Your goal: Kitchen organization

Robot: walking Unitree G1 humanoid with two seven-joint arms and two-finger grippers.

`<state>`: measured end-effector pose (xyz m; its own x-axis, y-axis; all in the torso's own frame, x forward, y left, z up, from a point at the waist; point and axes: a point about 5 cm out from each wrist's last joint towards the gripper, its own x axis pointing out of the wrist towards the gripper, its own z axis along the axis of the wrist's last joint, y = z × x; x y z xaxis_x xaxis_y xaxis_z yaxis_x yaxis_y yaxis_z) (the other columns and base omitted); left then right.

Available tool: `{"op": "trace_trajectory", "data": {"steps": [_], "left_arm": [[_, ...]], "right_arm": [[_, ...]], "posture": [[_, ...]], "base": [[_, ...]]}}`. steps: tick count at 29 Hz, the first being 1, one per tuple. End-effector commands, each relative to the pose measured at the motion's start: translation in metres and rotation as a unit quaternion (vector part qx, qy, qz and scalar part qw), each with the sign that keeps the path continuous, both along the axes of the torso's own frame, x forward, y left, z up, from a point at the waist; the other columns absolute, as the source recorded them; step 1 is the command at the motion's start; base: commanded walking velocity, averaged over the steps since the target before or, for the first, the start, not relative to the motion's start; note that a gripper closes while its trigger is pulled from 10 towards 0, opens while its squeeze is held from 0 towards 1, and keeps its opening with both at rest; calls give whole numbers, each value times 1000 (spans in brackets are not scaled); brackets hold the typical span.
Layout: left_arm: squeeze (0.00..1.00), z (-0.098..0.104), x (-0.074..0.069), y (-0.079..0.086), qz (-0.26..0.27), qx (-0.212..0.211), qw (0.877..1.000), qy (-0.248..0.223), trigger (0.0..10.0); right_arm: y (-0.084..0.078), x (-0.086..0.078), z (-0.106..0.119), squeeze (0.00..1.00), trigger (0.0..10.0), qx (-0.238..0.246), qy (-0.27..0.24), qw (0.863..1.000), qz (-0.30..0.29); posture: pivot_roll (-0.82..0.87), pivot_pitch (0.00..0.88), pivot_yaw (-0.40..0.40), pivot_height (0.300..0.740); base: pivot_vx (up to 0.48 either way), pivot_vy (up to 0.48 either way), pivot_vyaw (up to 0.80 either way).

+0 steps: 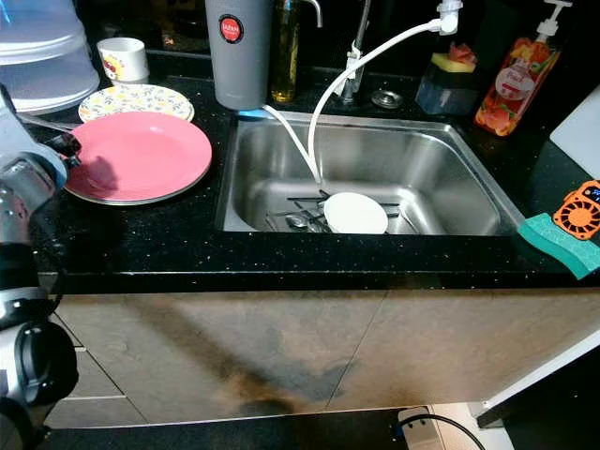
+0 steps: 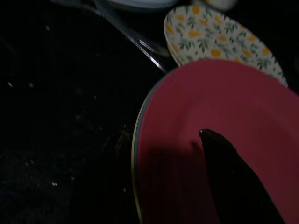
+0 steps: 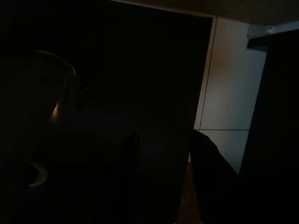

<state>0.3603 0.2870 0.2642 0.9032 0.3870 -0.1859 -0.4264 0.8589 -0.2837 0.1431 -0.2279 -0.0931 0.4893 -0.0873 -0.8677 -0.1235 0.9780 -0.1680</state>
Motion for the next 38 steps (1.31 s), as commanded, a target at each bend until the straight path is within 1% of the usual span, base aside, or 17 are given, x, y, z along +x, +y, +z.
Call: {"op": "trace_trajectory", "data": {"steps": [1, 6, 7, 8, 9, 10, 12, 23, 25, 27, 31, 32, 34, 35, 36, 37, 38], "left_arm": [[0, -6, 2, -2, -11, -17, 1000, 6, 10000], [0, -8, 3, -3, -16, -21, 1000, 9, 10000], [0, -9, 3, -3, -18, -20, 1000, 9, 8627], [0, -9, 3, -3, -18, -20, 1000, 9, 8627], [0, -8, 3, -2, -18, -14, 1000, 10, 2353], [0, -8, 3, -1, -13, -4, 1000, 10, 0], [0, -7, 3, 1, -2, 14, 1000, 12, 0], [0, -3, 0, 8, 26, 62, 998, 16, 0], [0, -1, -1, 9, 37, 77, 996, 15, 0], [0, 6, -2, 12, 54, 108, 993, 6, 0], [0, 11, -1, 9, 40, 111, 993, -9, 0], [0, 11, -1, 8, 36, 110, 993, -7, 3373], [0, 11, -1, 8, 36, 110, 993, -7, 3373], [0, 10, 0, 7, 32, 102, 994, -5, 10000], [0, 10, 1, 5, 22, 92, 995, -5, 10000], [1000, 9, 2, 3, 12, 85, 996, -4, 10000], [1000, 8, 3, 1, 3, 79, 997, -2, 10000]], "right_arm": [[-5, -1, 1, 0, 10000, -3, -1, 1000, -5], [-4, -2, 0, 0, 10000, -3, -1, 1000, -4], [-4, -2, 0, 0, 10000, -2, 0, 1000, -4], [-4, -2, 0, 0, 10000, -2, 0, 1000, -4], [-3, -2, 0, 0, 10000, -2, -1, 1000, -3], [-3, -1, 0, 0, 10000, -1, -2, 1000, -3], [-2, 1, 1, 0, 10000, -1, -4, 1000, -3], [-2, 3, 2, 0, 10000, 0, -7, 1000, -1], [-2, 3, 2, 0, 10000, 0, -7, 1000, -1], [-2, 3, 2, 0, 10000, 0, -6, 1000, -1], [-1, 3, 1, 0, 10000, 1, -6, 1000, -1], [-1, 3, 1, 0, 10000, 1, -6, 1000, -1], [-1, 3, 1, 0, 10000, 1, -6, 1000, -1], [-1, 2, 1, 0, 10000, 1, -6, 1000, -1], [-1, 2, 1, 0, 10000, 2, -5, 1000, 0], [0, 2, 1, 0, 10000, 2, -5, 1000, 0], [0, 2, 1, 0, 10000, 2, -5, 1000, 1]], "posture": [[166, 0, -77, 740], [166, 0, -77, 740], [166, 0, -77, 740], [166, 0, -77, 740], [163, 0, -75, 740], [163, 0, -75, 740], [164, 0, -75, 740], [167, 0, -78, 740], [167, 0, -78, 740], [167, 0, -78, 740], [167, 0, -78, 740], [167, 0, -78, 740], [167, 0, -78, 740], [167, 0, -78, 740], [170, 0, -77, 740], [170, 0, -77, 740], [170, 0, -77, 740]], "base": [[0, 0, 0], [0, 0, 0], [0, 0, 0], [0, 0, 0], [0, 0, 0], [0, 0, 0], [0, 0, 0], [0, 0, 0], [0, 0, 0], [0, 0, 0], [0, 0, 0], [0, 0, 0], [0, 0, 0], [0, 0, 0], [0, 0, 0], [0, 0, 0], [0, 0, 0]]}}
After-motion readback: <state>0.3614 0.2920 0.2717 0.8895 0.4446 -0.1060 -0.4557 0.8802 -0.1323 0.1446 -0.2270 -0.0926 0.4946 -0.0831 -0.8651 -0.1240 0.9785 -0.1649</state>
